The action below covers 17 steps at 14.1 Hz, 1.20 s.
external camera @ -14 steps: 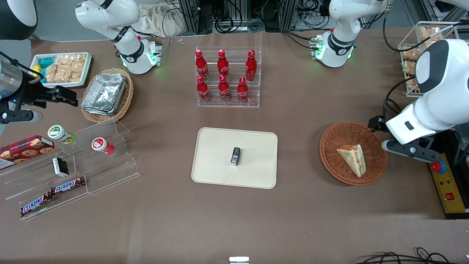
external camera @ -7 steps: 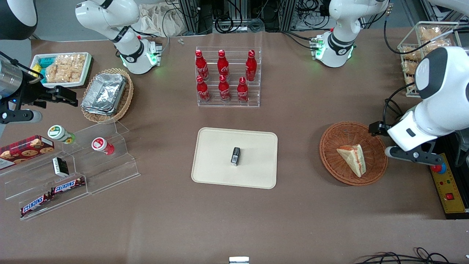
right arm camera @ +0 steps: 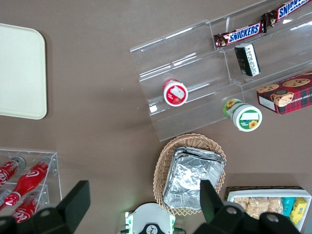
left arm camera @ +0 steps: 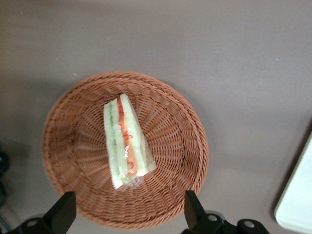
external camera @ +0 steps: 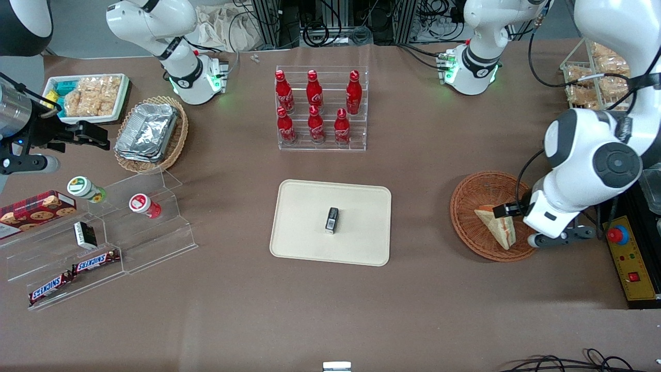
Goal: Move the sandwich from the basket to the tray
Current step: 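Close the left gripper on the sandwich's edge and lift it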
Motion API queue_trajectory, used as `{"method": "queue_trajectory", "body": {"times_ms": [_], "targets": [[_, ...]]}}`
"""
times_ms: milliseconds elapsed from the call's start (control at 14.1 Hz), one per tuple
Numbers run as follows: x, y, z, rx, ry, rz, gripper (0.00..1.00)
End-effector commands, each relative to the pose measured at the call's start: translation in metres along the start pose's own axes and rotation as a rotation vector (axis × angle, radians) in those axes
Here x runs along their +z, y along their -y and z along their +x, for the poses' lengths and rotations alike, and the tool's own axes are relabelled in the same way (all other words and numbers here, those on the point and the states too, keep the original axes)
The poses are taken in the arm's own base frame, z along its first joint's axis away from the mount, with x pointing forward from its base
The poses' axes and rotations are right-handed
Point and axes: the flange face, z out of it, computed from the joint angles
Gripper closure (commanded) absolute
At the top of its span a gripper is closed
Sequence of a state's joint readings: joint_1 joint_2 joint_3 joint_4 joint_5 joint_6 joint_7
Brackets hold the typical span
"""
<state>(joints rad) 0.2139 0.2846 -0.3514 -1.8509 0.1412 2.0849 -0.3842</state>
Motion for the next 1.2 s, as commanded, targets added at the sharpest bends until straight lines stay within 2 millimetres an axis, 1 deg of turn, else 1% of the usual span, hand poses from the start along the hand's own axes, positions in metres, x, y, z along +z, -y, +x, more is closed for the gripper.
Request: {"method": "queue_trajectory", "body": {"times_ms": [0, 71, 141, 212, 283, 424, 566, 636, 707, 848, 919, 990, 1061, 1131], "targets": [[0.033, 0.006, -0.012, -0.042, -0.019, 0.003, 0.00], [0.045, 0.009, -0.014, -0.046, -0.028, -0.006, 0.00], [0.056, 0.019, -0.015, -0.062, -0.033, -0.009, 0.00], [0.064, 0.025, -0.017, -0.068, -0.042, -0.011, 0.00], [0.071, 0.027, -0.018, -0.067, -0.050, -0.013, 0.00], [0.093, 0.025, -0.020, -0.056, -0.045, -0.017, 0.00], [0.102, 0.026, -0.020, -0.060, -0.038, -0.021, 0.00], [0.107, 0.031, -0.019, -0.071, -0.028, -0.018, 0.00], [0.118, 0.032, -0.021, -0.093, -0.010, -0.016, 0.00], [0.129, 0.031, -0.021, -0.136, -0.003, -0.024, 0.00], [0.130, 0.030, -0.019, -0.155, -0.004, -0.026, 0.22], [0.131, 0.030, -0.019, -0.173, -0.002, -0.026, 0.72], [0.131, 0.030, -0.019, -0.180, -0.001, -0.026, 1.00], [0.129, 0.030, -0.018, -0.180, -0.002, -0.026, 1.00]]}}
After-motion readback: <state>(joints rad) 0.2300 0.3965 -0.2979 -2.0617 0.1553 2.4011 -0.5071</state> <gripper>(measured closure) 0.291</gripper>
